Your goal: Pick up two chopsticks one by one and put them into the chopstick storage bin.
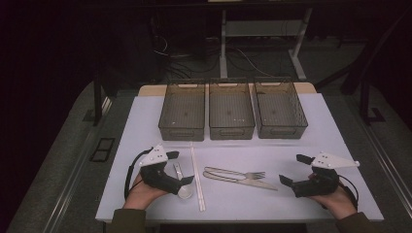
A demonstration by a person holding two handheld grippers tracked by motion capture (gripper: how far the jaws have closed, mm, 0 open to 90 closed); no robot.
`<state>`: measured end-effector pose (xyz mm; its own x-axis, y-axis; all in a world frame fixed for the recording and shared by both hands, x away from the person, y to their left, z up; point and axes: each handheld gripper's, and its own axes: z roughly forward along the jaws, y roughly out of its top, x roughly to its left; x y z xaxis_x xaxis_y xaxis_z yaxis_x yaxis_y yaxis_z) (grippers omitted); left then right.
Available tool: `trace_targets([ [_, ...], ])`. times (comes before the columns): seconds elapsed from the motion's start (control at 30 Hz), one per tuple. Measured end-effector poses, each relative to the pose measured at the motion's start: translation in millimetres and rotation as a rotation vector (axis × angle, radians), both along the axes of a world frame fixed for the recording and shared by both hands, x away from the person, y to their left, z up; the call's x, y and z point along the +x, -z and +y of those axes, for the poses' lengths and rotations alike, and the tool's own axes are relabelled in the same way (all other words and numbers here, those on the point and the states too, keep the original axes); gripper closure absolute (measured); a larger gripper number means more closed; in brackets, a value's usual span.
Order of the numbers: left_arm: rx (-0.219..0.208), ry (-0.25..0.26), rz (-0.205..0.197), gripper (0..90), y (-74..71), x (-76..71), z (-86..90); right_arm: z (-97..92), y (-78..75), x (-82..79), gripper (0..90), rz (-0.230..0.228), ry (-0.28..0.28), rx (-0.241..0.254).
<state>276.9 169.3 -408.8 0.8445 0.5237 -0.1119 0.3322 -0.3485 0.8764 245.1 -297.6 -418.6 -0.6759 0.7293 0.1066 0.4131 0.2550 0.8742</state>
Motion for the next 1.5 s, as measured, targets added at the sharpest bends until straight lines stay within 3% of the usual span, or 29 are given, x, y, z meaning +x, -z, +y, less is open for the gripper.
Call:
trace_targets([
  [0.33,0.03,-0.023,0.021,4.9,0.3,1.8,-2.4,-0.9,-0.3,0.0,1.3,0.001,0.007,0.002],
  [0.53,0.042,-0.027,0.045,18.3,2.3,4.5,-7.7,-0.3,0.0,0.7,1.3,0.005,0.008,0.0],
  [0.83,0.084,-0.047,0.049,41.5,3.6,15.0,-17.5,0.6,-0.1,0.9,1.3,0.001,0.007,-0.002],
  [1.17,0.147,-0.109,0.062,69.5,7.8,38.6,-21.3,-0.7,0.0,0.2,1.3,-0.001,0.01,-0.007],
  [1.4,0.156,-0.16,0.069,87.8,11.1,56.7,-17.9,1.2,0.1,0.1,1.3,0.003,0.01,-0.009],
  [1.5,0.183,-0.181,0.078,88.4,14.9,67.5,-18.3,0.2,-0.1,0.3,1.3,0.001,0.016,-0.006],
])
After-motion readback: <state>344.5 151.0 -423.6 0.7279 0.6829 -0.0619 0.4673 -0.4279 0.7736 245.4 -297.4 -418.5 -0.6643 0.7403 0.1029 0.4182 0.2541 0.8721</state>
